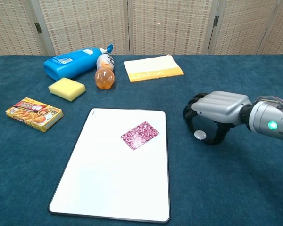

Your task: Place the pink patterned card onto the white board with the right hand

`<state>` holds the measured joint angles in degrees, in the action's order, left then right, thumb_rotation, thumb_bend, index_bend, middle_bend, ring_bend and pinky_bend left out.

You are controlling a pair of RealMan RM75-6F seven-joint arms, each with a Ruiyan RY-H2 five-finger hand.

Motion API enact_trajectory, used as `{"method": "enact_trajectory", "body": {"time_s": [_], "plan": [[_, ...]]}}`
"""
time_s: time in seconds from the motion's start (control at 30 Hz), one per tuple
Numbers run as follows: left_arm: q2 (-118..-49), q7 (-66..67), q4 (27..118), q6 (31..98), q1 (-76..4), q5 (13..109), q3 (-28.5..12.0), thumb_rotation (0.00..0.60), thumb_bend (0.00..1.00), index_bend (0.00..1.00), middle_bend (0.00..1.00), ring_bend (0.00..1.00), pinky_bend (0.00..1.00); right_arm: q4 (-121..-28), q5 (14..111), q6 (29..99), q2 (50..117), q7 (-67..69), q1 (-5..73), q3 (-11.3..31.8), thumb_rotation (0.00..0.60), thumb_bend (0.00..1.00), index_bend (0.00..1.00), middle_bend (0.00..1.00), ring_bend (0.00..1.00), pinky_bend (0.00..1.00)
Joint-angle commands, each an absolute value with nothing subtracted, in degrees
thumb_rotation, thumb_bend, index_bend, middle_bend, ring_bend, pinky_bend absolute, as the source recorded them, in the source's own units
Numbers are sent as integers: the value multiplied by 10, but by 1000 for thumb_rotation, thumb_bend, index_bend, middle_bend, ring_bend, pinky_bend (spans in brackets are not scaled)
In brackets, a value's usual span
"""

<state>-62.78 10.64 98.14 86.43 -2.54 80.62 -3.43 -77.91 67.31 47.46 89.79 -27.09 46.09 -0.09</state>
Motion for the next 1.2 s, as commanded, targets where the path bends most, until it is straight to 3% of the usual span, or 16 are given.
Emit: {"method": "enact_trajectory", "body": {"time_s": [0.03,0.53,0.83,1.2], "plan": [[-628,107,981,864,-26,806,-34,600,207,102,51,51,0,-776,674,473,901,-273,461,1,600,305,439,232,99,0],[-629,106,979,866,-26,807,-35,600,207,89,51,37,0,-776,665,466,903,-285,461,11,600,337,490,257,108,0],[-628,107,981,864,-27,808,-35,600,208,87,51,31,0,-831,661,460,887,-306,484,37,600,343,501,268,116,0],[-627,99,978,868,-22,808,-32,600,207,87,51,31,0,-831,543,429,954,-402,567,81,600,344,500,265,115,0]]}}
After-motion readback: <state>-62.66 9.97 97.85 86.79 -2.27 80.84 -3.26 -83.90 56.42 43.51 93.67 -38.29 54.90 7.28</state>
